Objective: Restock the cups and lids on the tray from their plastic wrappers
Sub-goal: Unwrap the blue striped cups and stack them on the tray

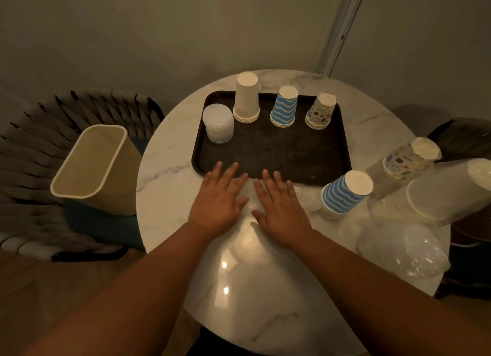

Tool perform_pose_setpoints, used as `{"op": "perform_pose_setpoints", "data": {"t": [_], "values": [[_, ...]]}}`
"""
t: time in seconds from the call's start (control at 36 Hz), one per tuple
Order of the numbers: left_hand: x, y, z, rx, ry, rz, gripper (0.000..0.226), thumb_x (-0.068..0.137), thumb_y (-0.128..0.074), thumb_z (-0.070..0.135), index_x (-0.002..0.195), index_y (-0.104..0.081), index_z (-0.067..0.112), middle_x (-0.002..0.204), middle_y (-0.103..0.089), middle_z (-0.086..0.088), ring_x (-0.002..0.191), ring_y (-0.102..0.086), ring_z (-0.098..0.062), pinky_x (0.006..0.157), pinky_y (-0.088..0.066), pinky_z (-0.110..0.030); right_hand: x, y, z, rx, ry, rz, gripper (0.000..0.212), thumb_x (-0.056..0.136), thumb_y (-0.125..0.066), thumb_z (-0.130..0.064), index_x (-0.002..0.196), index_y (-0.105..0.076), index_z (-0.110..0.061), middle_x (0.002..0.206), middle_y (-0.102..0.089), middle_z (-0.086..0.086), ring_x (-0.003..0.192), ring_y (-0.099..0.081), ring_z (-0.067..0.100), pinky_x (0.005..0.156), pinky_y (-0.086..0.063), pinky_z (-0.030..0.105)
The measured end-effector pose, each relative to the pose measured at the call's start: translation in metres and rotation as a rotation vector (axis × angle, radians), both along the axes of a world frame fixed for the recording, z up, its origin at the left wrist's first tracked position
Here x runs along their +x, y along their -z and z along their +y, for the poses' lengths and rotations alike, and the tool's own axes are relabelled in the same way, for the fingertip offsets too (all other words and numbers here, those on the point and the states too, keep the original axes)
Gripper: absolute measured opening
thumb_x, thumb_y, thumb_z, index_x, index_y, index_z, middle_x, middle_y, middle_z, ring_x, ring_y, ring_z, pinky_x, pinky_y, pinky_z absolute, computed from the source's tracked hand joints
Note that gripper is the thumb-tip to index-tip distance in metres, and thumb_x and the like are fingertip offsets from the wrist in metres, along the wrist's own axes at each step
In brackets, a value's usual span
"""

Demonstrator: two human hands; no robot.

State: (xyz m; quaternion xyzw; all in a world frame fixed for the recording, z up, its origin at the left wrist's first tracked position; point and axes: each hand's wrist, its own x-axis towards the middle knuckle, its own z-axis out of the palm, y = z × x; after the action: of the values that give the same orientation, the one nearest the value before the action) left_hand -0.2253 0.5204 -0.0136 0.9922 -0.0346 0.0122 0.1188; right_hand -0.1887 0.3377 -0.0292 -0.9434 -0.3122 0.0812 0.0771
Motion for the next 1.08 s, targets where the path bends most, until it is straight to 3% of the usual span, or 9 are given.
{"op": "perform_pose_setpoints", "data": {"t": [0.06, 0.11, 0.19, 0.33, 0.5, 0.61, 0.72, 0.97, 1.08], "values": [[0.004, 0.009, -0.005, 0.107, 0.12, 0.169, 0.076, 0.088, -0.007, 0.056, 0.156, -0.021, 0.024, 0.165, -0.01, -0.005, 0.151, -0.001, -0.034, 0.121, -0.005, -0.047, 0.002, 0.012, 0.001, -0.07, -0.06, 0.032, 0.073, 0.092, -0.013, -0.057, 0.151, 0.007, -0.019, 0.159, 0.017, 0.007, 0.146, 0.014, 0.024, 0.121, -0.005, 0.049], [0.004, 0.02, -0.005, 0.149, 0.168, 0.253, 0.079, 0.084, 0.004, 0.057, 0.157, -0.005, 0.027, 0.165, 0.004, -0.002, 0.151, 0.01, -0.031, 0.12, 0.005, -0.042, 0.001, 0.023, -0.002, -0.115, -0.059, 0.104, 0.071, 0.092, -0.007, -0.06, 0.146, 0.021, -0.023, 0.15, 0.036, -0.001, 0.142, 0.029, 0.02, 0.121, 0.006, 0.045], [0.005, 0.033, 0.0, 0.17, 0.224, 0.288, 0.072, 0.088, 0.005, 0.053, 0.156, -0.005, 0.031, 0.165, 0.008, -0.002, 0.151, 0.012, -0.031, 0.118, 0.009, -0.038, 0.001, 0.038, -0.011, -0.159, -0.008, 0.171, 0.078, 0.088, -0.005, -0.064, 0.153, 0.015, -0.027, 0.158, 0.029, 0.001, 0.148, 0.022, 0.024, 0.119, 0.01, 0.045], [0.006, 0.037, 0.01, 0.234, 0.244, 0.362, 0.06, 0.104, -0.03, 0.028, 0.157, -0.002, 0.031, 0.164, 0.015, -0.002, 0.15, 0.015, -0.029, 0.121, 0.008, -0.039, 0.0, 0.039, -0.016, -0.132, 0.063, 0.193, 0.085, 0.079, 0.004, -0.066, 0.156, 0.002, -0.031, 0.163, 0.017, 0.001, 0.15, 0.019, 0.022, 0.118, 0.014, 0.044], [-0.003, 0.042, 0.038, 0.232, 0.138, 0.394, 0.075, 0.083, 0.005, 0.031, 0.157, -0.002, 0.026, 0.165, 0.005, -0.005, 0.152, 0.005, -0.027, 0.12, 0.007, -0.037, 0.0, 0.039, -0.027, -0.167, 0.162, 0.211, 0.07, 0.099, -0.018, -0.061, 0.154, 0.015, -0.032, 0.16, 0.027, -0.001, 0.147, 0.027, 0.02, 0.118, 0.017, 0.043], [-0.008, 0.043, 0.044, 0.218, 0.021, 0.392, 0.06, 0.098, -0.013, 0.029, 0.157, -0.006, 0.025, 0.165, 0.0, -0.003, 0.152, 0.002, -0.029, 0.122, 0.002, -0.041, -0.001, 0.039, -0.026, -0.163, 0.169, 0.223, 0.071, 0.099, -0.019, -0.06, 0.154, 0.015, -0.03, 0.16, 0.027, 0.002, 0.146, 0.028, 0.02, 0.119, 0.016, 0.045], [-0.003, 0.033, 0.035, 0.248, -0.059, 0.439, 0.069, 0.098, -0.035, 0.021, 0.157, -0.001, 0.028, 0.166, 0.005, 0.0, 0.151, 0.009, -0.031, 0.122, 0.003, -0.044, -0.003, 0.037, -0.023, -0.175, 0.201, 0.228, 0.076, 0.098, -0.021, -0.062, 0.154, 0.015, -0.027, 0.16, 0.028, 0.008, 0.146, 0.028, 0.023, 0.12, 0.014, 0.046], [0.001, 0.02, 0.024, 0.16, -0.133, 0.383, 0.058, 0.104, -0.014, 0.048, 0.156, -0.02, 0.024, 0.165, -0.013, -0.001, 0.152, 0.003, -0.028, 0.122, 0.001, -0.046, 0.002, 0.016, -0.012, -0.15, 0.228, 0.276, 0.082, 0.097, -0.033, -0.059, 0.157, 0.006, -0.019, 0.162, 0.016, 0.016, 0.149, 0.02, 0.03, 0.121, 0.009, 0.046], [0.001, 0.003, 0.019, 0.124, -0.149, 0.247, 0.063, 0.1, -0.012, 0.049, 0.149, -0.039, 0.019, 0.157, -0.035, -0.006, 0.15, -0.016, -0.032, 0.121, -0.012, -0.044, -0.002, -0.005, -0.011, 0.041, 0.204, 0.196, 0.069, 0.1, -0.037, -0.047, 0.157, -0.011, -0.019, 0.165, -0.002, 0.008, 0.152, 0.004, 0.024, 0.123, 0.003, 0.038]]}}
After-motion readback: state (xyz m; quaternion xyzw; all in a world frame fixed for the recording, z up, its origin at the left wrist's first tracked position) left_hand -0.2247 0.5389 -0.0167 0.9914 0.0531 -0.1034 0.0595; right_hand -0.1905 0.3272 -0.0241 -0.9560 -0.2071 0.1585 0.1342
